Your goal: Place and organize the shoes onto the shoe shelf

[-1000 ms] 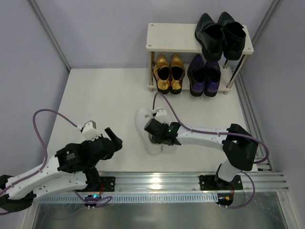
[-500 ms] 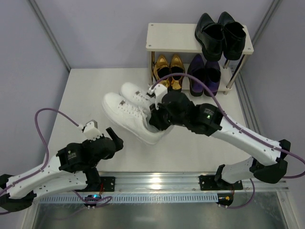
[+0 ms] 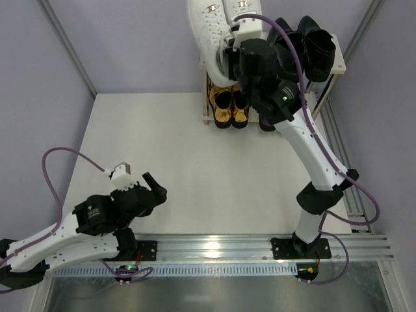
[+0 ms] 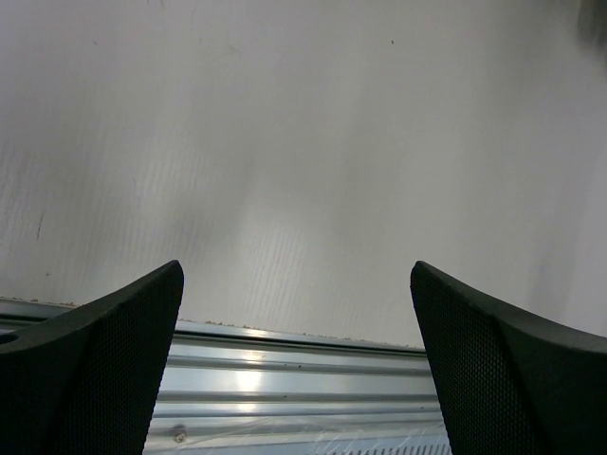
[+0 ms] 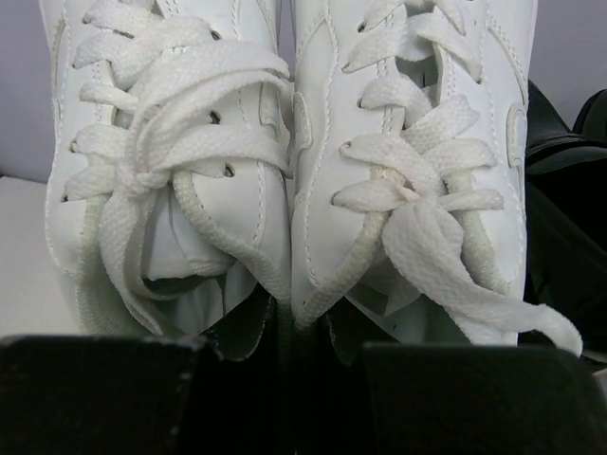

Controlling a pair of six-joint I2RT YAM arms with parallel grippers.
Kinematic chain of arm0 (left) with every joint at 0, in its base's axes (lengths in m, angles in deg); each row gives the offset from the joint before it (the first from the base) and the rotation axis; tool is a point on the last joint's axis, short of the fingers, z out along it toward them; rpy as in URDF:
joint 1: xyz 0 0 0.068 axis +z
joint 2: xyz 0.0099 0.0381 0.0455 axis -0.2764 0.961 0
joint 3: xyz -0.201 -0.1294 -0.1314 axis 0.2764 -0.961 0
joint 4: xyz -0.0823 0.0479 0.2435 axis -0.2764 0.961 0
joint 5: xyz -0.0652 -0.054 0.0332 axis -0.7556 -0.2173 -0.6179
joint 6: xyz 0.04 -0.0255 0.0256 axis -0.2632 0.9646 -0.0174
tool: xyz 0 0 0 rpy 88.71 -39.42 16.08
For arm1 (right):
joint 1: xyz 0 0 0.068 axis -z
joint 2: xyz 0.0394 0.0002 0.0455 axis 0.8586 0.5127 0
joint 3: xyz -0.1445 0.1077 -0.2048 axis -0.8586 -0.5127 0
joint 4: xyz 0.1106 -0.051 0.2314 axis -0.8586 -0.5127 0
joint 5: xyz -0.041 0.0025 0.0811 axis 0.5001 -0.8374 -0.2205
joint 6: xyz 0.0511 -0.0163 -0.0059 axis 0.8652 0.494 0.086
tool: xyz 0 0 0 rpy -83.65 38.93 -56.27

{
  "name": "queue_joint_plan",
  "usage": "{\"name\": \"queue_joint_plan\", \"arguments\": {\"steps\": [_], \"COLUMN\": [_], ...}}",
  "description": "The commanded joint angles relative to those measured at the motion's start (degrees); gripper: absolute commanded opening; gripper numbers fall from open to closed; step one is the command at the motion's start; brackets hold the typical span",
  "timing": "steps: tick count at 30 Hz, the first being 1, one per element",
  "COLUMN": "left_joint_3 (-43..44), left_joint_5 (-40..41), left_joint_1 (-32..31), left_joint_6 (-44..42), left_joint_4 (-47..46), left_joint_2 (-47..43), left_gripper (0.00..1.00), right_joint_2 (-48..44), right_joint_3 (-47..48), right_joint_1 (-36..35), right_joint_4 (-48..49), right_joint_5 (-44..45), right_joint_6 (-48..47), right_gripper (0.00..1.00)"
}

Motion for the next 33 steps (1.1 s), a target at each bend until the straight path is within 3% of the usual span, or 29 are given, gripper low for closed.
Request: {"name": "queue_joint_plan", "arguments": {"steps": [1,12,33], "left_joint_3": [1.96,1.69,1.78], "left_joint_5": [2.48,2.83,3.18], "left_joint_1": [0.02,-0.07,0.02], "left_joint_6": [0.95,1.83,2.79], "left_joint_4": [1.77,3.0,3.62], "left_joint_2": [-0.78,-1.49,-1.22], "left_gripper": [1.0,1.0,1.0], "right_joint_2": [0.78,5.88,9.23], "right_joint_3": [8.04,9.28,7.52], "right_joint_1": [1.51,9.6,11.45], "right_joint_4": [19.27,22.88,19.45], "right_joint_5": [1.52,0.28,2.21], "right_joint_6": [-3.87,0.69,14.14], "right_gripper": [0.04,0.04,0.04]}}
